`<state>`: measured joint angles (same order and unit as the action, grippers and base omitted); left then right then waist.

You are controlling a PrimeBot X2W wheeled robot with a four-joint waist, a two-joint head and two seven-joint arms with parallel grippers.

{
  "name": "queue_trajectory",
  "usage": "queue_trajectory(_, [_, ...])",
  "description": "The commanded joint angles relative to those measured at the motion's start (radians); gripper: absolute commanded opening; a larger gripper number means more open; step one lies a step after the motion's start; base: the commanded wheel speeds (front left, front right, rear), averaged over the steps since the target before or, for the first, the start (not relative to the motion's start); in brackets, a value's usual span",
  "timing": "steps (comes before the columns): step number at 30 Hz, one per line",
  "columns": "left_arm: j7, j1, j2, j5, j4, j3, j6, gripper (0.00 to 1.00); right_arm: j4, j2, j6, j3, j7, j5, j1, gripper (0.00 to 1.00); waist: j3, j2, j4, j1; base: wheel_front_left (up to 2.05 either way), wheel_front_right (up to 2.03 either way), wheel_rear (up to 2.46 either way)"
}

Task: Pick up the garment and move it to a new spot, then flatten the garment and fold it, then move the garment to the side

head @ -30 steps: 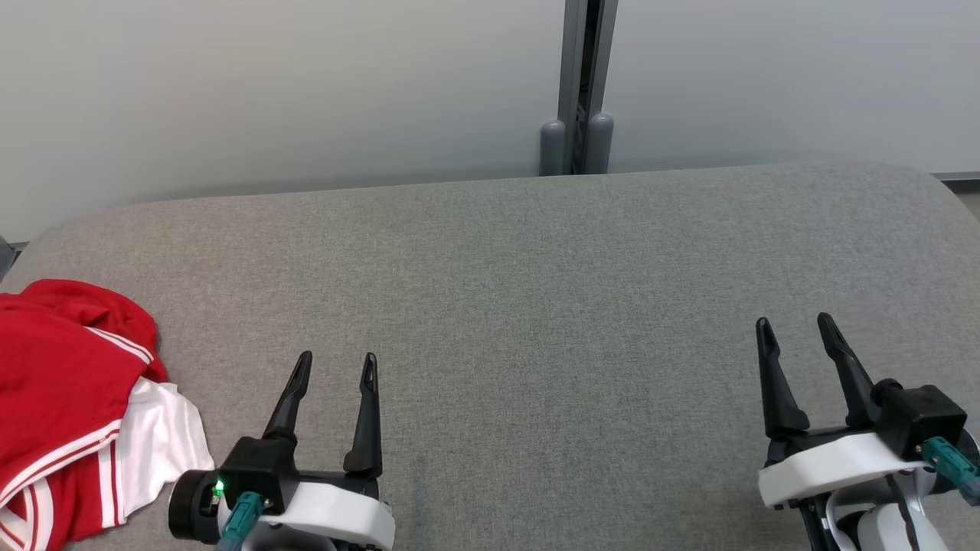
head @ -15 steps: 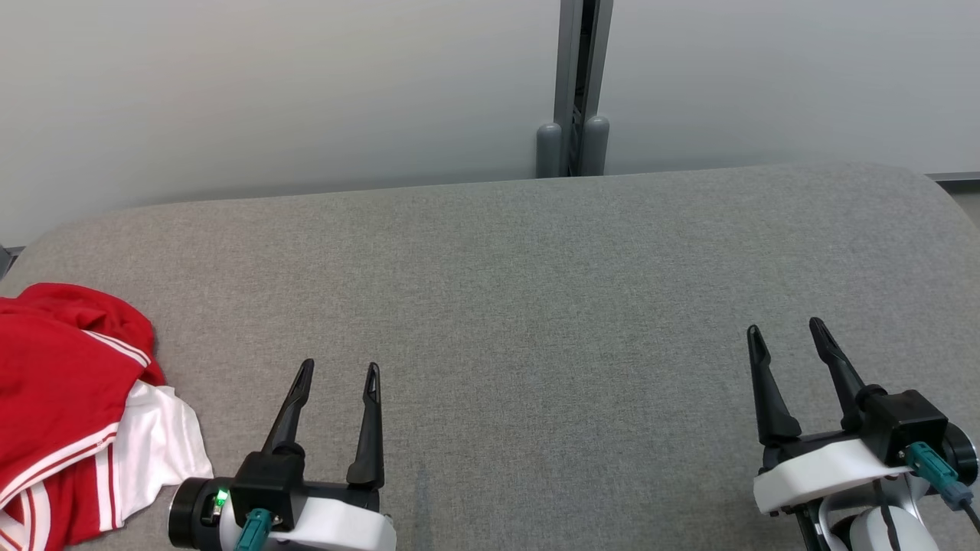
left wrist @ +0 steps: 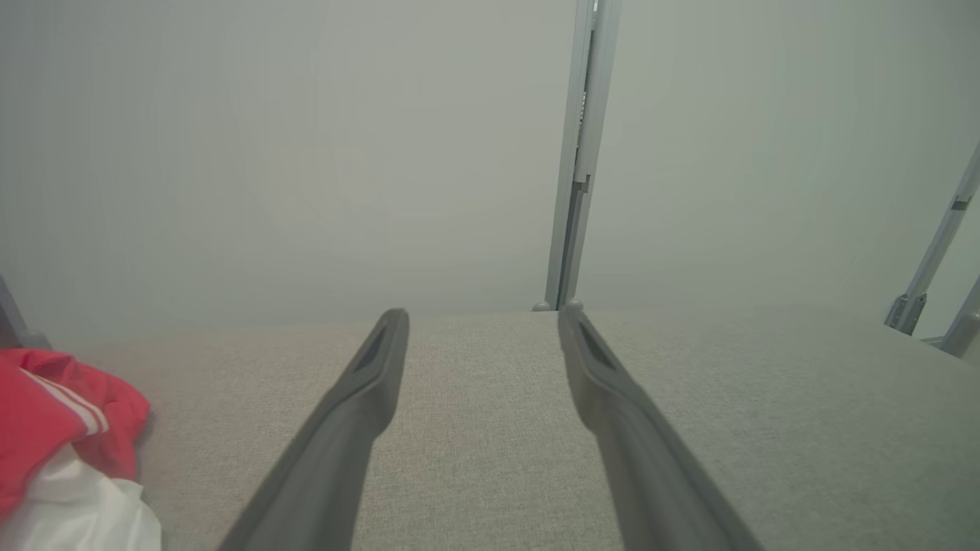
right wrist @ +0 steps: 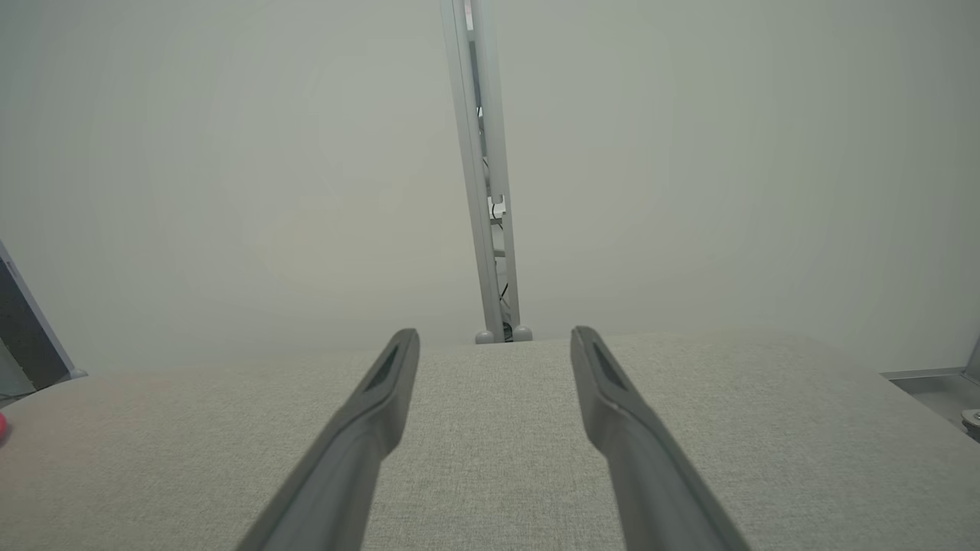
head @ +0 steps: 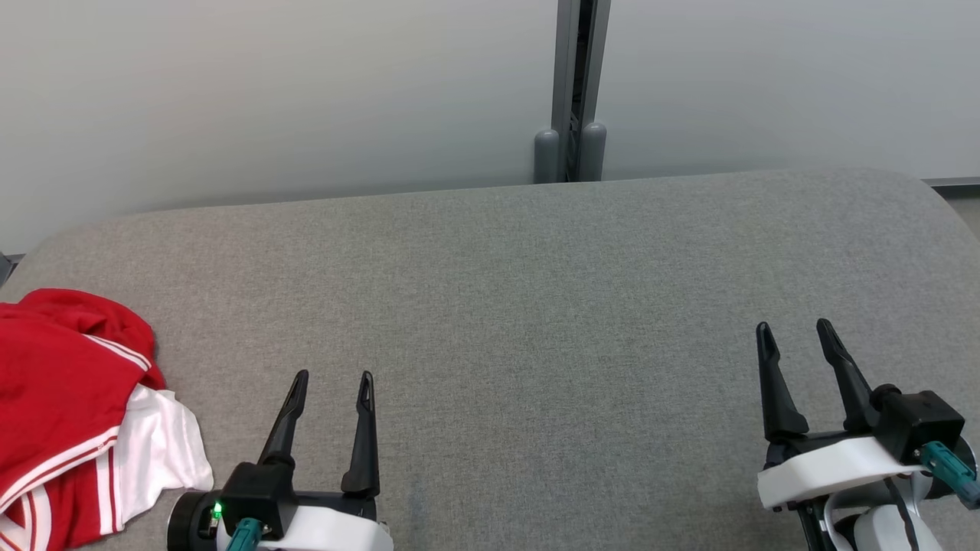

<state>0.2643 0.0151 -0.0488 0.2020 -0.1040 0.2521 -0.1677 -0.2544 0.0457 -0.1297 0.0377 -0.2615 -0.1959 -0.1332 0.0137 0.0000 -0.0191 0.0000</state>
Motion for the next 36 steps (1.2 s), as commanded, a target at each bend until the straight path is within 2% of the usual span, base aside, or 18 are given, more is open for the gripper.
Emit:
queue_trajectory(1, [0.001, 0.007, -0.003, 0.010, -0.003, -0.004, 0.003, 1.00, -0.004, 0.008, -0.002, -0.002, -0.005, 0.000, -0.001, 1.00, -0.001, 0.0000, 0.000, 0.0000, 0.00, 0.00, 0.00])
queue_trajectory(23, [0.001, -0.006, -0.003, 0.024, -0.014, 0.003, 0.004, 1.00, -0.020, 0.008, -0.002, 0.001, -0.005, 0.000, 0.006, 1.00, 0.000, 0.0000, 0.013, 0.0000, 0.00, 0.00, 0.00])
queue_trajectory(31, [0.001, -0.015, -0.003, 0.022, -0.014, 0.000, 0.004, 1.00, -0.017, 0.008, -0.002, 0.009, -0.005, -0.006, 0.009, 1.00, 0.017, 0.0000, 0.102, 0.0000, 0.00, 0.00, 0.00])
queue_trajectory(36, [0.001, -0.014, -0.003, 0.017, -0.017, -0.005, 0.009, 1.00, -0.013, 0.008, -0.002, 0.012, -0.005, -0.010, 0.018, 1.00, 0.020, 0.0000, 0.191, 0.0000, 0.00, 0.00, 0.00])
